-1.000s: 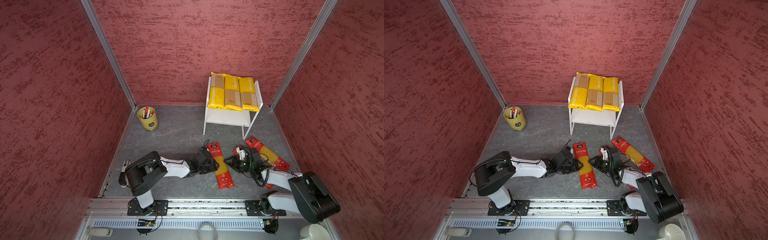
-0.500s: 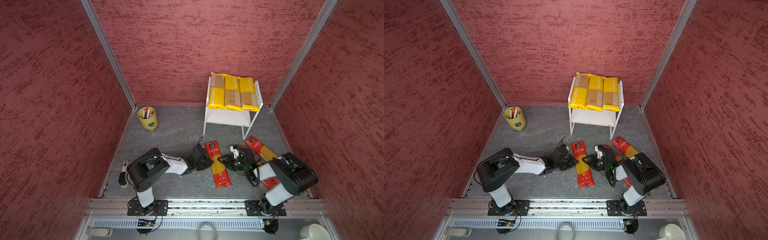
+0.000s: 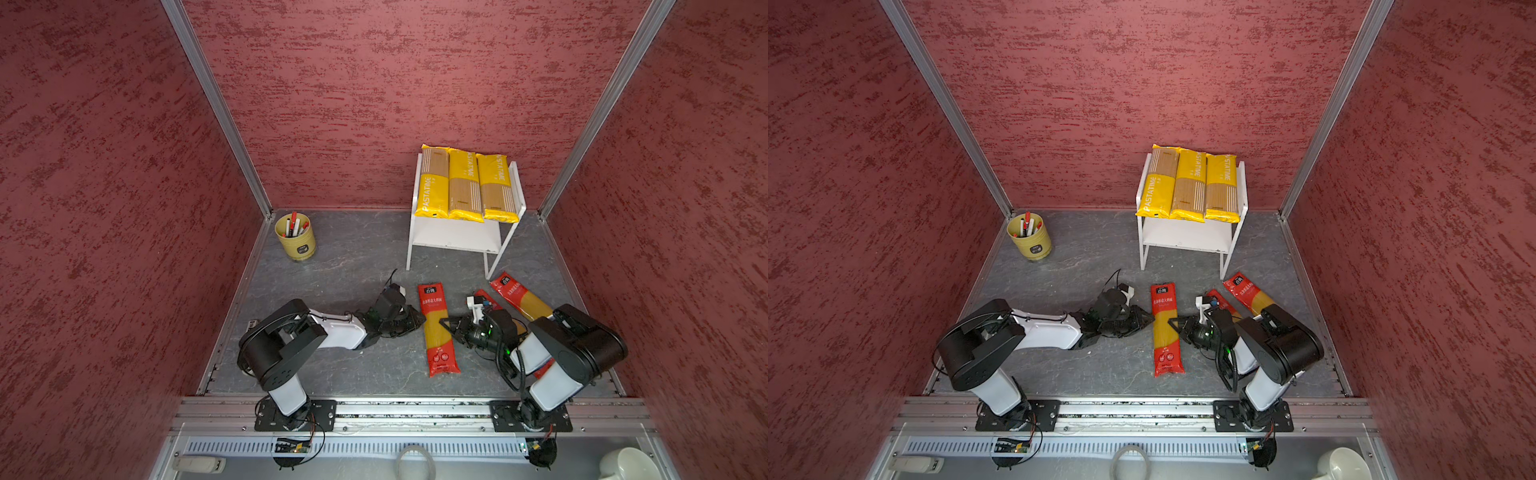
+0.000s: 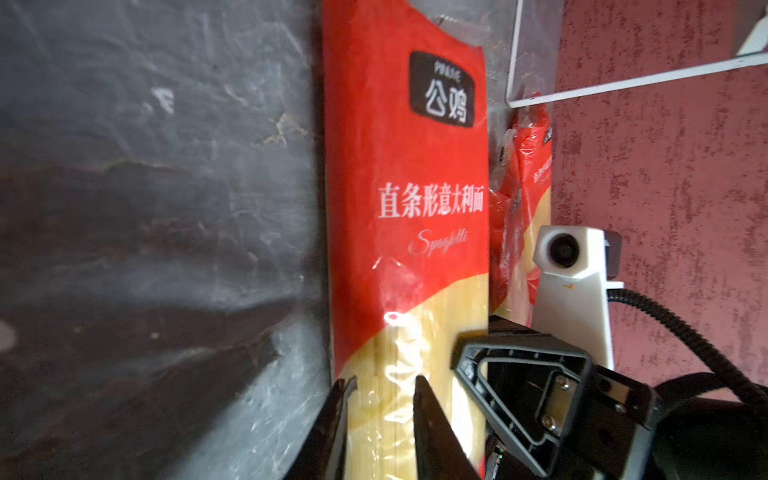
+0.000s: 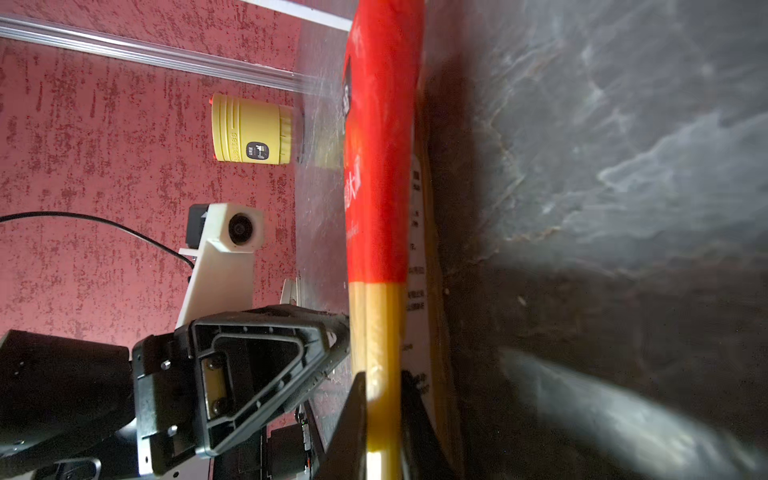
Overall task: Place and organize the pasta boxes and bags onto the shelf
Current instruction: 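Raise the red spaghetti pack upright with both grippers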
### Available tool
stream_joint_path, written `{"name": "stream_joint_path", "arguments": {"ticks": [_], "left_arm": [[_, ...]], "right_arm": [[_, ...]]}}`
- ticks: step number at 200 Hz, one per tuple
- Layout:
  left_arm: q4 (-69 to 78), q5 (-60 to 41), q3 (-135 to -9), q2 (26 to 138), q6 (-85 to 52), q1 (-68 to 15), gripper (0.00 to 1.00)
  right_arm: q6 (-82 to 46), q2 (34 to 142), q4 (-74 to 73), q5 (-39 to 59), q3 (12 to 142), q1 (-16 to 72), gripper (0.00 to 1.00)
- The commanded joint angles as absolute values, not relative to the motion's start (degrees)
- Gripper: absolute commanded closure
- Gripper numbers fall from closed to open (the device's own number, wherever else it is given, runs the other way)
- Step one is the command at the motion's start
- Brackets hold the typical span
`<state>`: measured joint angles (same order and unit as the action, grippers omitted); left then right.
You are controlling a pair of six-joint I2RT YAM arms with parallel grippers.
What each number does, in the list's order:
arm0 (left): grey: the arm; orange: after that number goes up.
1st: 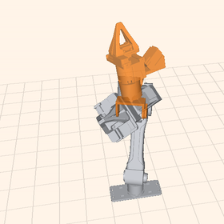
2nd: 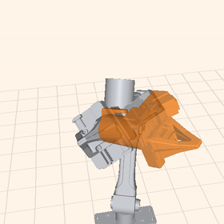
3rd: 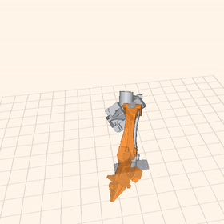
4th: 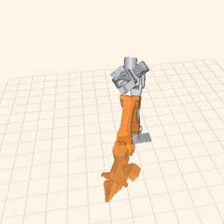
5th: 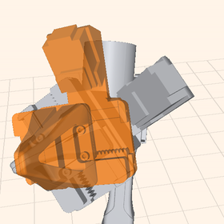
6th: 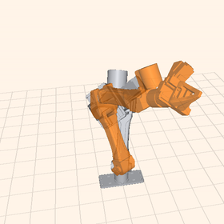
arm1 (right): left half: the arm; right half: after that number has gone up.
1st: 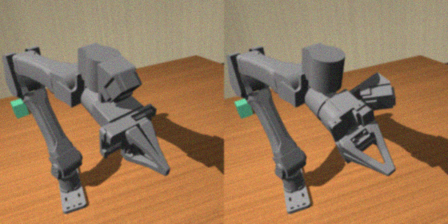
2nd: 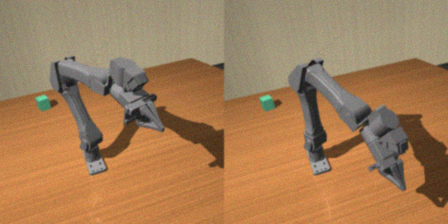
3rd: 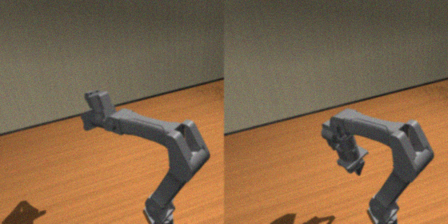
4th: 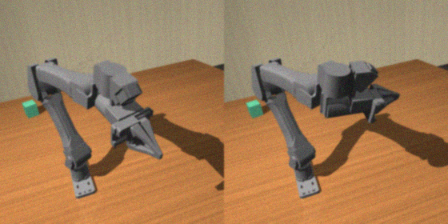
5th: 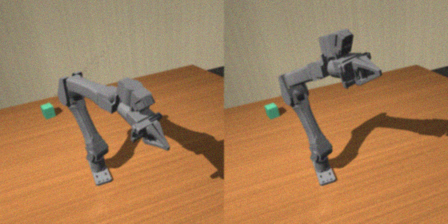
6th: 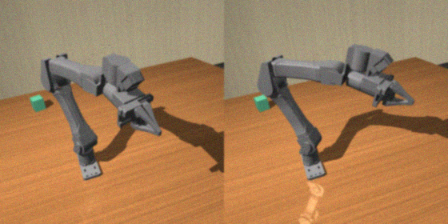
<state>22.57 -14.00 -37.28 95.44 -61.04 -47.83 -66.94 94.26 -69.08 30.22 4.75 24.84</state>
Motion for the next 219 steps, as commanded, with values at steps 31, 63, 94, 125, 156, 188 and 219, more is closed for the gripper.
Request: {"name": "stream_joint_path", "arguments": {"ticks": [31, 63, 94, 125, 156, 188, 219], "left_arm": [[31.5, -18.2, -35.3, 89.7, -56.5, -44.3, 0.64], [35.6, -19.1, -33.7, 86.2, -52.4, -42.5, 0.56], [41.1, -20.0, -32.3, 82.1, -46.7, -40.3, 0.44], [45.9, -25.6, -32.1, 79.9, -44.0, -36.0, 0.32], [50.5, -30.5, -33.8, 80.1, -43.1, -34.2, 0.29], [50.5, -31.6, -35.3, 80.8, -41.6, -34.5, 0.26], [51.9, -31.8, -35.4, 80.9, -41.8, -34.5, 0.25]], "right_arm": [[-67.0, 83.9, -76.1, 29.0, 4.8, 25.3, 0.98], [-61.5, 72.6, -64.5, 29.2, 7.3, 25.3, 0.99], [-53.6, 62.7, -51.4, 29.1, 12.2, 25.3, 1.0], [-51.1, 60.5, -52.5, 31.6, 15.0, 25.2, 1.0], [-52.5, 63.4, -61.1, 34.9, 18.1, 25.1, 1.0], [-53.5, 65.7, -67.1, 39.6, 22.0, 25.2, 1.0], [-52.0, 63.7, -65.2, 41.9, 24.2, 25.1, 1.0]]}}
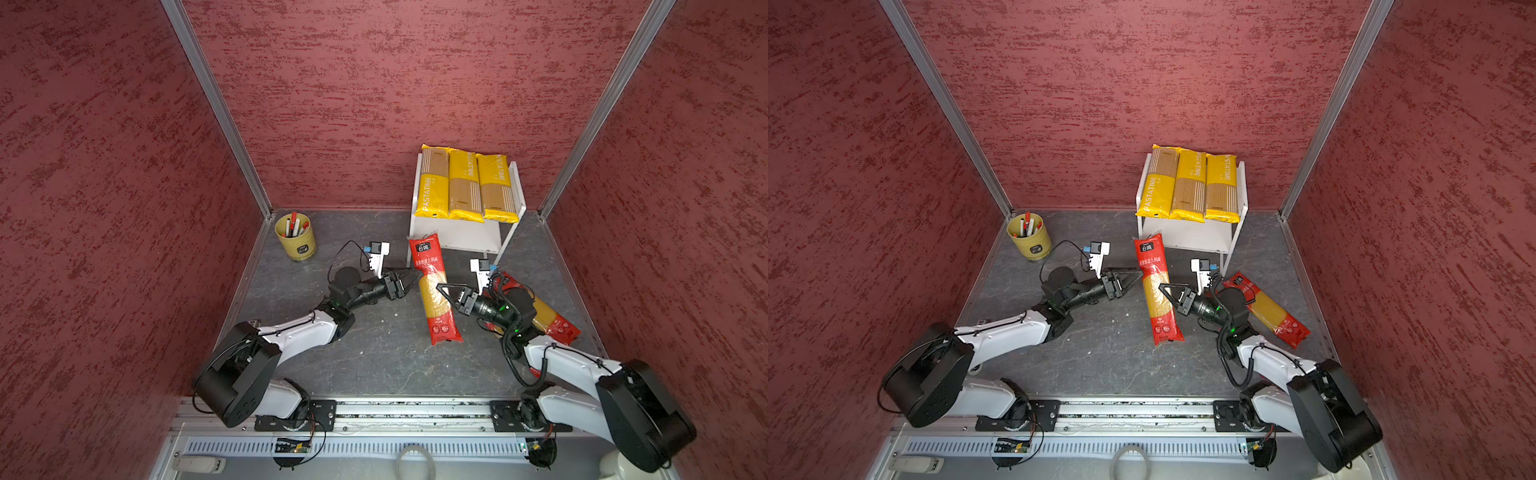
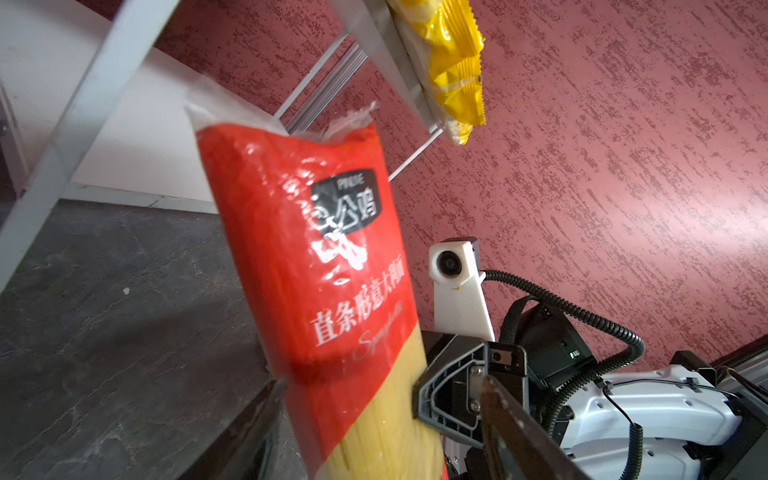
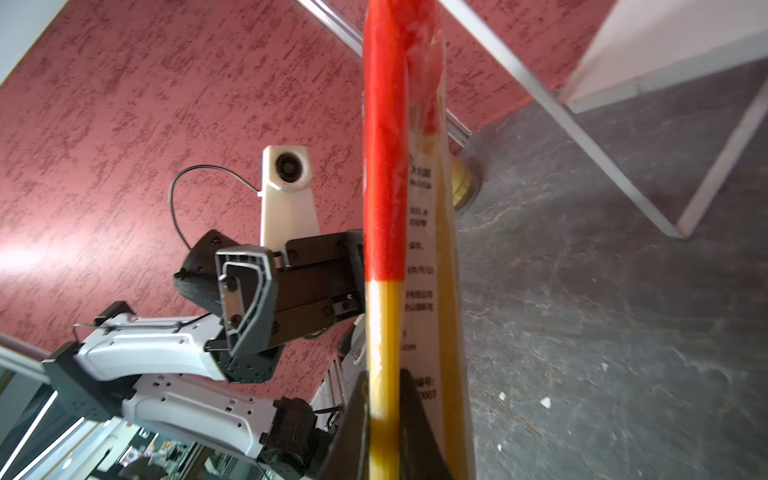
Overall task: Place and organize the pasta boxes and bags onto the shelf
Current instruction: 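Raise the red spaghetti pack upright with both grippers, then carry the upright pack with both grippers toward the shelf's lower level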
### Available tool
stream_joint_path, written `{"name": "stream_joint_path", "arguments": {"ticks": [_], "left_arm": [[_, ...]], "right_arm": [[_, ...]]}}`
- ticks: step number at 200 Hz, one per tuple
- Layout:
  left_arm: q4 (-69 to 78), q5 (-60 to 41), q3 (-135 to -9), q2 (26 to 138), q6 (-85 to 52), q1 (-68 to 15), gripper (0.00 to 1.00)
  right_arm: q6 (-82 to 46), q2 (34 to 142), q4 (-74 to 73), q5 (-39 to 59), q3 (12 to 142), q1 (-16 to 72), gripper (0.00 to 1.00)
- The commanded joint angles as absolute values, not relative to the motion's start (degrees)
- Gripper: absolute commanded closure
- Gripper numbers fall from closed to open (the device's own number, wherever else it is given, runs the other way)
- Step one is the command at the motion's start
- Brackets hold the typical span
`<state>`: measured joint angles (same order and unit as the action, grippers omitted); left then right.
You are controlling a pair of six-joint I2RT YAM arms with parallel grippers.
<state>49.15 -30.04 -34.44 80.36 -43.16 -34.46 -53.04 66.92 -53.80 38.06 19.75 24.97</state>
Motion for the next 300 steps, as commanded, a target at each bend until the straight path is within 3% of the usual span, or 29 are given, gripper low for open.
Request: {"name": "stream_joint_path", "arguments": {"ticks": [1, 80, 159, 202, 234, 300], "left_arm": [[51.9, -31.9, -35.5, 80.9, -41.8, -34.5, 0.24], [58.2, -35.2, -40.1, 85.5, -42.5, -37.7, 0.3], [58.6, -35.3, -41.5, 87.0, -42.9, -37.9, 0.65], [57.7, -34.8, -42.4, 87.1, -42.9, -38.2, 0.76], [57.4, -33.2, -41.4, 87.9, -45.2, -38.8, 0.8], [58.2, -29.7, -41.3, 90.7, -52.0, -40.0, 0.89]], "right_arm": [[-52.0, 63.6, -65.2, 42.0, 24.2, 25.1, 1.0], [-57.7, 64.0, -72.2, 43.5, 23.6, 25.1, 1.0], [-60.6, 66.7, -74.7, 40.1, 21.1, 25.2, 1.0], [-60.7, 67.3, -73.4, 38.3, 20.1, 25.2, 1.0], [-59.4, 66.9, -70.5, 36.6, 17.2, 25.2, 0.87], [-52.9, 59.4, -53.5, 32.0, 11.3, 25.1, 0.42]]}}
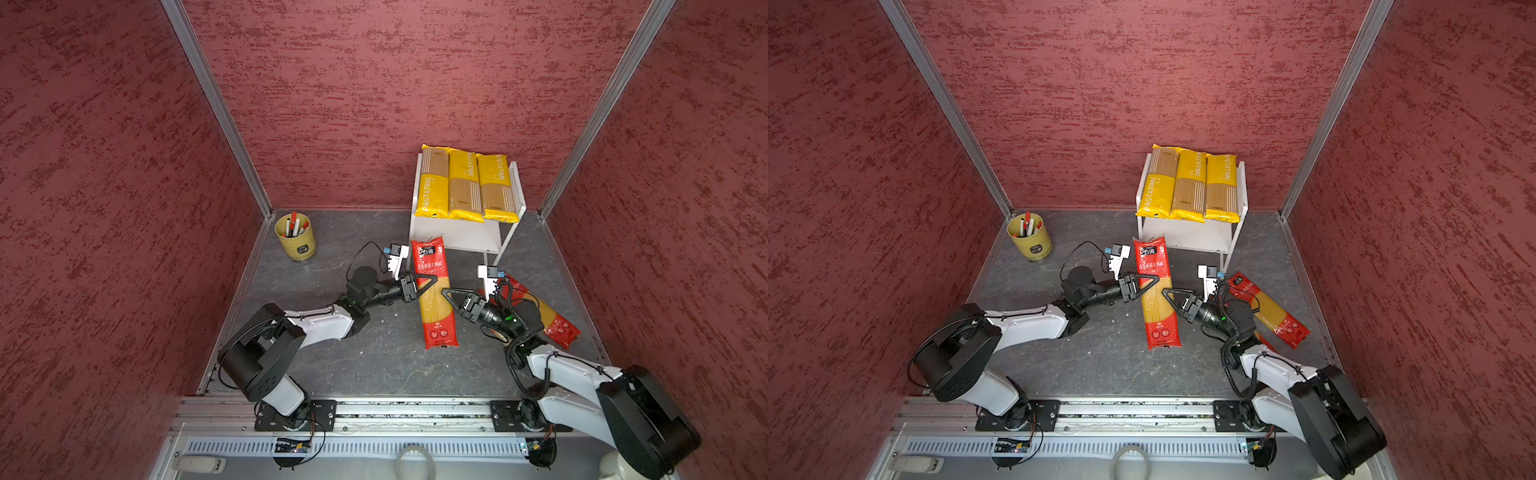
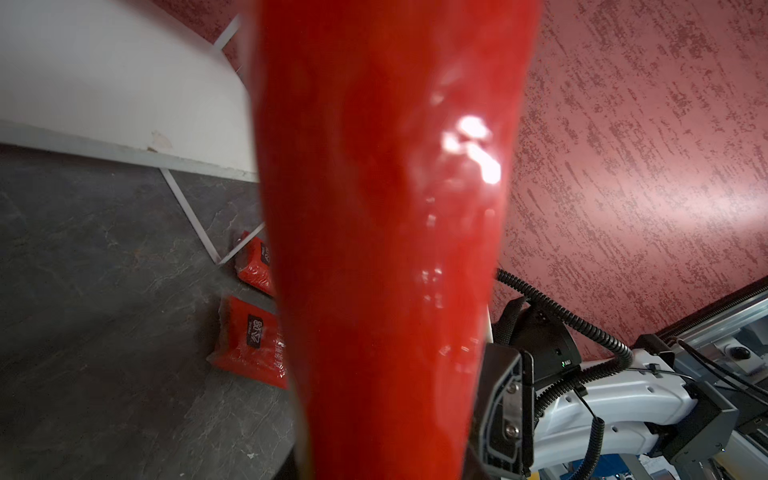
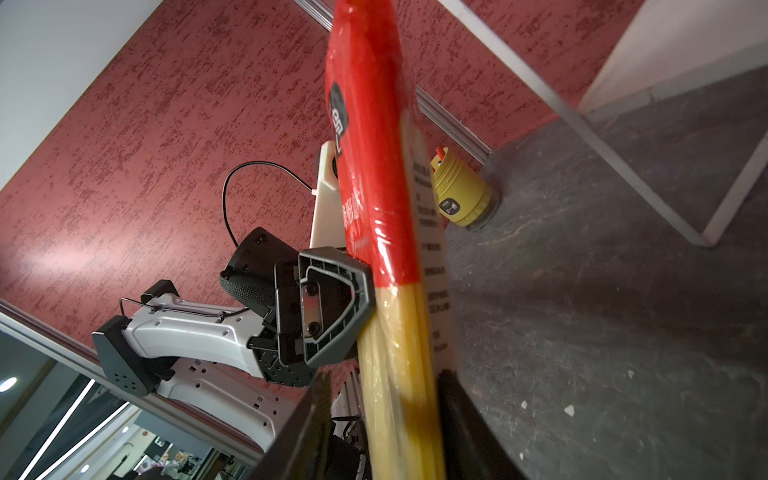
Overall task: Place and organize the pasta boxes and bags onto the shelf
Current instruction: 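Carry the upright pack with both grippers toward the shelf's lower level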
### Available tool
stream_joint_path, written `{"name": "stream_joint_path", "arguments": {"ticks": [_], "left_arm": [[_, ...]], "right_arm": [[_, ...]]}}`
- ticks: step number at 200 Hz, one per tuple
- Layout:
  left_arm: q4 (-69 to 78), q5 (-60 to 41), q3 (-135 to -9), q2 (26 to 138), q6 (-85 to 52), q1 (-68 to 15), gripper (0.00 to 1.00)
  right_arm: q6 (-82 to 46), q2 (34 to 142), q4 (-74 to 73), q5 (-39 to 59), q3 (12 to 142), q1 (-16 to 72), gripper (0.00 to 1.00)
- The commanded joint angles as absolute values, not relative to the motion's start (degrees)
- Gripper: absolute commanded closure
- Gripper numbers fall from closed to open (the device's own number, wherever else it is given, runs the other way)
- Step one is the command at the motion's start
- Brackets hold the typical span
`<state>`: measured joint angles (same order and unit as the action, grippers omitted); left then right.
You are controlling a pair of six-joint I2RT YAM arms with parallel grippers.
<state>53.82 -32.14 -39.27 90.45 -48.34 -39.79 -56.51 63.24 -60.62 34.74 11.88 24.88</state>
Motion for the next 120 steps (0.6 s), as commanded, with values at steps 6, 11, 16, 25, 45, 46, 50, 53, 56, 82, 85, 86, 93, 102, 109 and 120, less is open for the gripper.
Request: {"name": "stream_joint_path", "arguments": {"ticks": [6, 11, 16, 25, 45, 46, 50, 53, 56, 82, 85, 86, 93, 102, 109, 120], "left_arm": [[57.7, -29.5, -41.8, 91.0, -52.7, -40.0, 0.89], [57.6, -29.3, -42.0, 91.3, -53.3, -40.0, 0.89], [57.5, -28.9, -42.3, 91.5, -53.9, -40.1, 0.9], [57.6, -28.4, -42.7, 92.0, -55.2, -40.1, 0.89], [57.6, -27.6, -43.8, 92.8, -56.6, -40.4, 0.89], [57.6, -27.5, -43.9, 92.8, -56.7, -40.4, 0.89], [57.5, -27.4, -44.2, 93.0, -56.7, -40.4, 0.89], [57.3, -27.3, -44.4, 93.1, -56.8, -40.4, 0.89], [57.1, -27.2, -44.6, 93.2, -56.7, -40.5, 0.89], [55.5, -26.5, -46.8, 94.6, -57.3, -40.2, 0.89], [55.5, -26.5, -47.1, 94.8, -57.4, -40.1, 0.89], [55.5, -26.5, -47.1, 94.8, -57.5, -40.1, 0.89], [55.5, -26.4, -47.5, 95.3, -57.9, -40.0, 0.89], [55.5, -26.3, -48.1, 95.8, -58.4, -39.8, 0.89], [55.4, -26.3, -48.5, 96.4, -58.6, -39.8, 0.89], [54.9, -26.3, -49.3, 97.1, -59.2, -39.6, 0.88]], "right_arm": [[-51.7, 58.0, -50.2, 31.3, 11.0, 25.2, 0.39], [-50.9, 57.2, -48.4, 30.8, 10.8, 25.2, 0.38], [-50.1, 56.2, -46.4, 30.4, 10.4, 25.1, 0.36], [-49.1, 54.2, -43.1, 29.5, 9.5, 25.2, 0.33], [-48.2, 51.0, -37.9, 28.9, 7.8, 25.1, 0.3], [-48.1, 50.8, -37.7, 28.9, 7.7, 25.1, 0.29], [-48.0, 50.3, -37.0, 28.8, 7.3, 25.1, 0.28], [-47.9, 49.8, -36.3, 28.8, 7.0, 25.1, 0.28], [-47.8, 49.4, -35.6, 28.6, 6.8, 25.1, 0.27], [-47.7, 46.4, -32.1, 27.2, 4.1, 25.1, 0.24], [-47.7, 46.0, -31.8, 27.1, 3.9, 25.1, 0.24], [-47.7, 45.9, -31.7, 27.0, 3.8, 25.1, 0.24], [-47.7, 45.3, -31.2, 27.1, 3.7, 25.1, 0.23], [-47.8, 44.6, -31.1, 27.3, 3.4, 25.1, 0.23], [-48.1, 44.3, -31.5, 27.5, 3.1, 25.1, 0.23], [-48.6, 44.1, -32.2, 27.8, 2.6, 25.1, 0.23]]}}
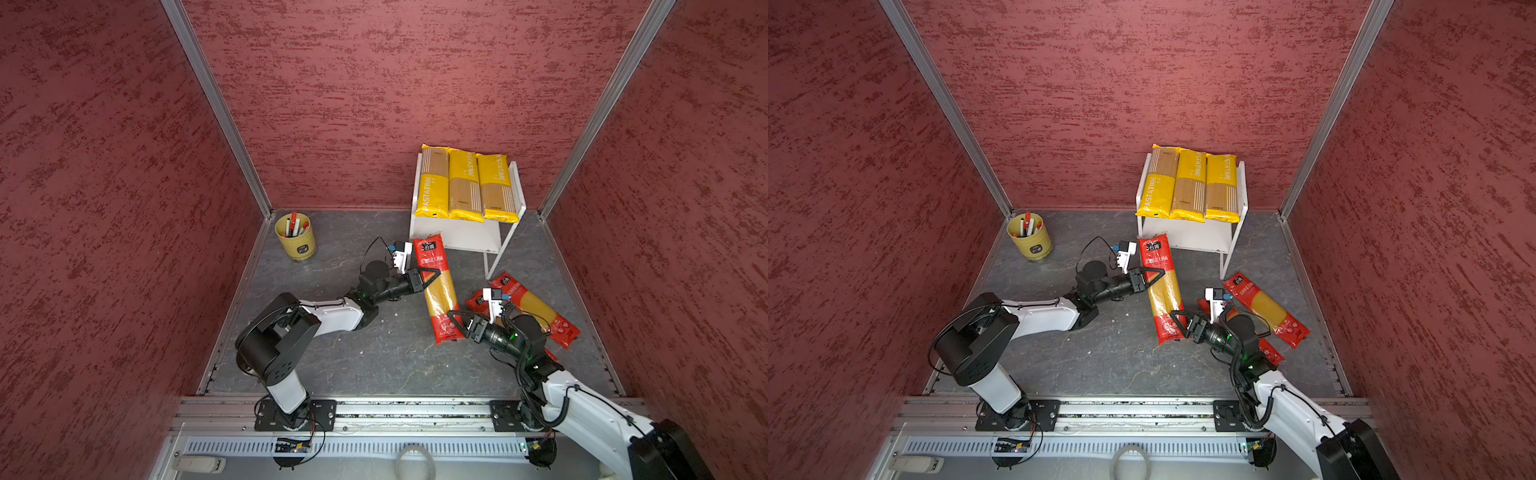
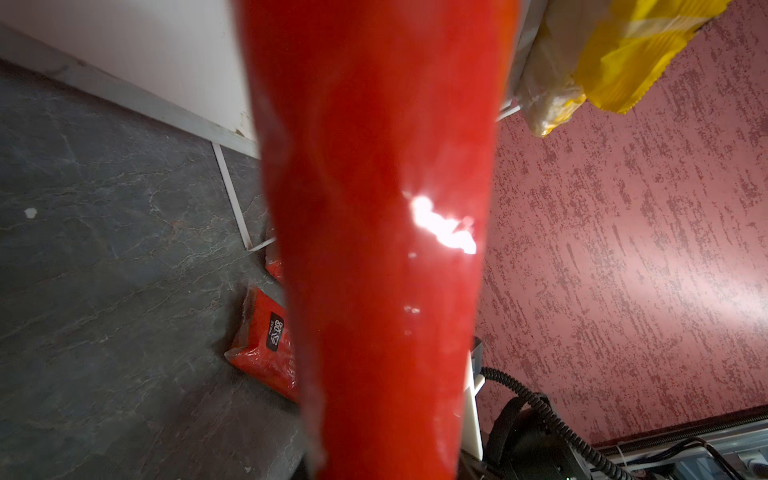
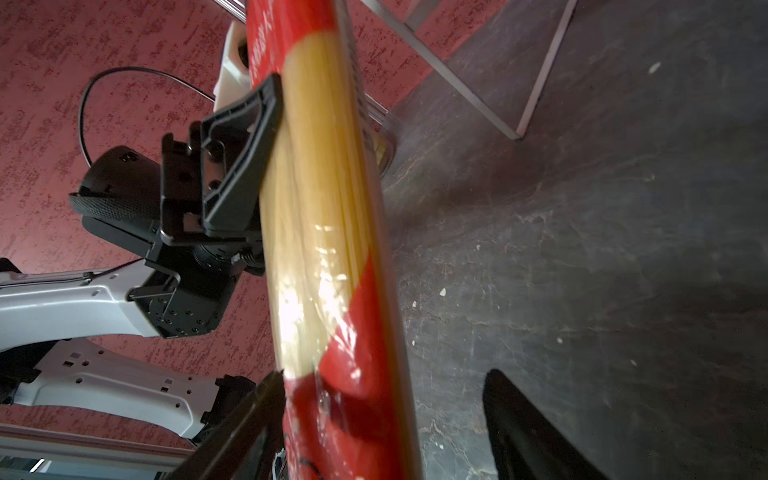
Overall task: Place and organize the pasta boxes and bags onto the shelf
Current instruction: 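Carry the upright pack with both grippers toward the shelf's lower level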
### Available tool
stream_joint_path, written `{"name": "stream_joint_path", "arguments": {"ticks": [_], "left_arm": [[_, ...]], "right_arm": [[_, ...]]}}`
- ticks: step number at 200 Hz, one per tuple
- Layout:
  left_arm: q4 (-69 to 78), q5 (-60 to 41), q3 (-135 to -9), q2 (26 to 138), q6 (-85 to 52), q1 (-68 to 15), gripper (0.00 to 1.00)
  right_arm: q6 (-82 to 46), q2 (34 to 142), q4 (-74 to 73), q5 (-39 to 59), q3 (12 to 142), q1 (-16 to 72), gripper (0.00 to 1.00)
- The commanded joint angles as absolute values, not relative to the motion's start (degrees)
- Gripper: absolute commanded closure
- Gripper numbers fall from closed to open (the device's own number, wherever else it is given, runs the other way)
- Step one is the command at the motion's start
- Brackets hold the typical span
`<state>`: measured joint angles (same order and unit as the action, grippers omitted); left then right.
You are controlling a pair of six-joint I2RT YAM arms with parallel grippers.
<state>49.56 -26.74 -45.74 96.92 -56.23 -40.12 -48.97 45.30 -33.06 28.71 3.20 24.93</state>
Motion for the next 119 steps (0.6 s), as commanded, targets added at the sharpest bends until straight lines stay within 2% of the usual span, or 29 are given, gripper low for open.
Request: {"name": "stream_joint_path", "arguments": {"ticks": [1, 33, 70, 92, 119], "left_arm": [[54.9, -26.3, -49.4, 97.2, -59.3, -39.6, 0.88], [54.8, -25.8, -51.7, 98.8, -60.6, -39.6, 0.88], [55.0, -24.3, -53.6, 100.3, -61.4, -39.6, 0.86], [55.1, -24.4, -54.8, 101.4, -61.9, -39.5, 0.85], [54.2, -25.0, -56.0, 102.1, -61.9, -39.4, 0.79]], "right_arm": [[-48.6, 44.1, -32.2, 27.9, 2.6, 25.1, 0.23], [-50.4, 45.3, -36.1, 30.4, 1.7, 25.1, 0.25], [-56.7, 48.6, -47.4, 30.2, 0.0, 25.1, 0.32], [-56.5, 50.6, -49.7, 30.6, 0.3, 25.1, 0.42], [-57.7, 52.8, -54.1, 29.4, 0.1, 25.1, 0.6]]}}
